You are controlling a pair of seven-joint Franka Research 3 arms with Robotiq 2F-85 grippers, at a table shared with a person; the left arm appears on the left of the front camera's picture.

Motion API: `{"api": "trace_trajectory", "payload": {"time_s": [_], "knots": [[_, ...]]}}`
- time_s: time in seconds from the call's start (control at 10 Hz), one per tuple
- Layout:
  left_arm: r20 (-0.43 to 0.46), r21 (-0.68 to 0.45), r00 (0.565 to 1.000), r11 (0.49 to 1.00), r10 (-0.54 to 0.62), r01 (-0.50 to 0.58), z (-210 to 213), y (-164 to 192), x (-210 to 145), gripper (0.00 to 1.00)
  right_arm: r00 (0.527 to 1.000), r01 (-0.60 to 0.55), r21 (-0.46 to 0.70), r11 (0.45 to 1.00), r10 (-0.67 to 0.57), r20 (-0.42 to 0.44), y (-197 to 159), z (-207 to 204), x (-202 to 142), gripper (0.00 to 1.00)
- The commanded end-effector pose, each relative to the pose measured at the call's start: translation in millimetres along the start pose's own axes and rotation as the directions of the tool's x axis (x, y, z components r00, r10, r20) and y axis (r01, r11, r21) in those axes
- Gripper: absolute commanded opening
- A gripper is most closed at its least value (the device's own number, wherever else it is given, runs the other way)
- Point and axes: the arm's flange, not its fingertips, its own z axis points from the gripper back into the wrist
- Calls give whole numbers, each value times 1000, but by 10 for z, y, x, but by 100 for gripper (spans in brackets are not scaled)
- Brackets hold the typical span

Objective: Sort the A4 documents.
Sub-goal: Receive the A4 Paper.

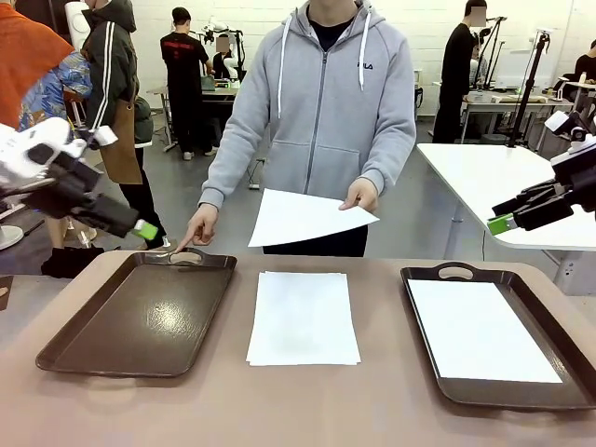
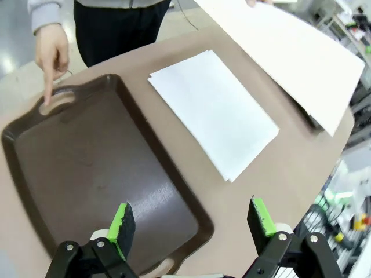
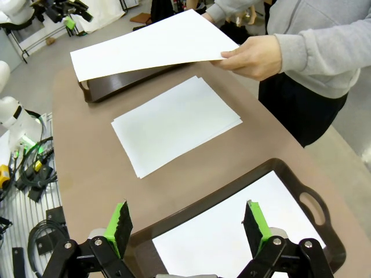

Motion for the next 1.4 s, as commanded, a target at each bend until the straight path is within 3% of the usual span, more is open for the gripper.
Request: {"api": "trace_trajectory", "payload": {"time_s": [0.0,0.2,0.4,0.7,0.9,1.3], "knots": [[33,-39,991,991,132,-130,-259,92,456,100,1000,-3,1,1000,3,1,7,0,6,100],[-3,-156,964,952,265,-262,-600,154,697,100,1000,-3,1,1000,3,1,7,0,6,100],[-117,-341,917,852,380,-397,-948,118,829,100,1000,-3,1,1000,3,1,7,0,6,100],[-207,-492,886,739,414,-460,-1366,7,1000,100,1000,-3,1,1000,3,1,7,0,6,100],[-242,-509,873,710,424,-486,-1514,-38,1048,100,1000,-3,1,1000,3,1,7,0,6,100],[-282,-601,831,586,480,-543,-1798,-141,1019,100,1000,-3,1,1000,3,1,7,0,6,100]]}}
